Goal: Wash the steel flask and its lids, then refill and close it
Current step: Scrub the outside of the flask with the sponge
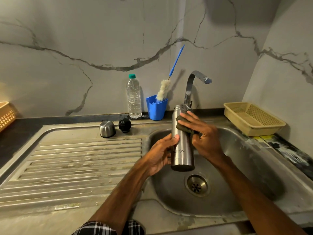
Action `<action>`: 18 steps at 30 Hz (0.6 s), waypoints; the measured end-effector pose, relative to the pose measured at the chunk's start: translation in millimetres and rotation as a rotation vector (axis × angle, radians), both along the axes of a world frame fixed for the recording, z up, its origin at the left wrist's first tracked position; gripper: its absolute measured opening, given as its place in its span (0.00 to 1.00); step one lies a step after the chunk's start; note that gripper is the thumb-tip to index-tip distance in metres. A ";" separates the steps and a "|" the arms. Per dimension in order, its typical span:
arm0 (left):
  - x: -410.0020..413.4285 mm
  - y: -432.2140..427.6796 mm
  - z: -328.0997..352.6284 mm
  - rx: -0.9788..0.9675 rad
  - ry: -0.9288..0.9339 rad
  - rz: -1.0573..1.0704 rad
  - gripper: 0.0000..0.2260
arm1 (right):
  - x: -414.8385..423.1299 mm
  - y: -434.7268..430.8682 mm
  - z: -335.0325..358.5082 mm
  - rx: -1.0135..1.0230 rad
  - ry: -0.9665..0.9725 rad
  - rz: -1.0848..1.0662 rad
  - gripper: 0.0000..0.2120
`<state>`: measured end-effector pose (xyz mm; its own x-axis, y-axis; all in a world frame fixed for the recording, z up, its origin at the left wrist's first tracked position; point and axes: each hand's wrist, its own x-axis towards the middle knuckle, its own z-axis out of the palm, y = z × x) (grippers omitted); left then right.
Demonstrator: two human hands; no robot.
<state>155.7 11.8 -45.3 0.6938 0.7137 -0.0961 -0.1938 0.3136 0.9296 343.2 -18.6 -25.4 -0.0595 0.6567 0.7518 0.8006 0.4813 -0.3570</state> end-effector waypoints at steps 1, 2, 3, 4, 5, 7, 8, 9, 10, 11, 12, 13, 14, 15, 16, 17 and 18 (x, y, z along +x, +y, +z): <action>-0.9 1.1 -1.8 0.015 0.011 -0.021 0.17 | 2.4 2.1 0.4 -0.019 0.052 -0.032 0.29; 0.4 1.2 -4.0 0.028 0.024 -0.040 0.19 | 5.9 3.0 0.1 -0.032 0.101 -0.073 0.30; 1.7 0.6 -5.5 0.038 0.036 -0.057 0.20 | 8.6 3.2 -0.3 -0.038 0.133 -0.113 0.30; 4.2 0.2 -7.1 0.046 0.043 -0.069 0.21 | 11.1 2.2 -0.8 -0.037 0.131 -0.135 0.30; 6.3 0.2 -8.4 0.052 0.044 -0.078 0.21 | 13.0 0.9 -1.3 -0.029 0.098 -0.127 0.29; 9.0 1.2 -10.2 0.061 0.044 -0.088 0.22 | 15.8 -2.3 -1.4 0.003 -0.012 -0.050 0.27; 9.3 1.5 -10.7 0.060 0.040 -0.091 0.23 | 17.3 -2.5 -1.0 0.017 -0.046 -0.019 0.26; 9.2 0.9 -10.5 0.059 0.036 -0.100 0.23 | 19.8 -1.5 0.0 0.024 -0.039 -0.011 0.27; 9.2 0.0 -10.2 0.060 0.035 -0.116 0.23 | 23.7 0.2 0.6 0.020 0.009 -0.029 0.28; 9.6 -1.5 -9.6 0.061 0.038 -0.132 0.23 | 27.8 1.7 0.9 0.007 0.080 -0.060 0.29; 9.0 -3.6 -9.2 0.064 0.045 -0.144 0.22 | 30.6 2.3 0.8 -0.007 0.144 -0.091 0.30; 9.0 -4.9 -8.7 0.068 0.049 -0.151 0.22 | 32.3 1.8 0.3 -0.015 0.183 -0.118 0.31; 8.6 -6.0 -7.5 0.072 0.050 -0.152 0.22 | 32.5 0.7 0.1 -0.015 0.192 -0.133 0.32; 8.2 -6.2 -6.3 0.072 0.044 -0.154 0.23 | 31.6 -1.0 0.0 -0.005 0.175 -0.133 0.32; 7.0 -5.9 -5.0 0.067 0.031 -0.153 0.23 | 29.9 -2.9 0.7 0.014 0.141 -0.116 0.31; 5.5 -5.9 -2.8 0.055 0.016 -0.152 0.23 | 28.5 -4.7 2.2 0.036 0.109 -0.088 0.31; 3.8 -6.3 -1.2 0.036 -0.002 -0.156 0.23 | 28.6 -5.0 3.9 0.055 0.102 -0.059 0.32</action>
<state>159.4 5.5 -46.4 0.7967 0.6002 -0.0713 -0.1469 0.3066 0.9404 371.8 -23.7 -21.5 0.0568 0.6144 0.7869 0.7893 0.4551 -0.4122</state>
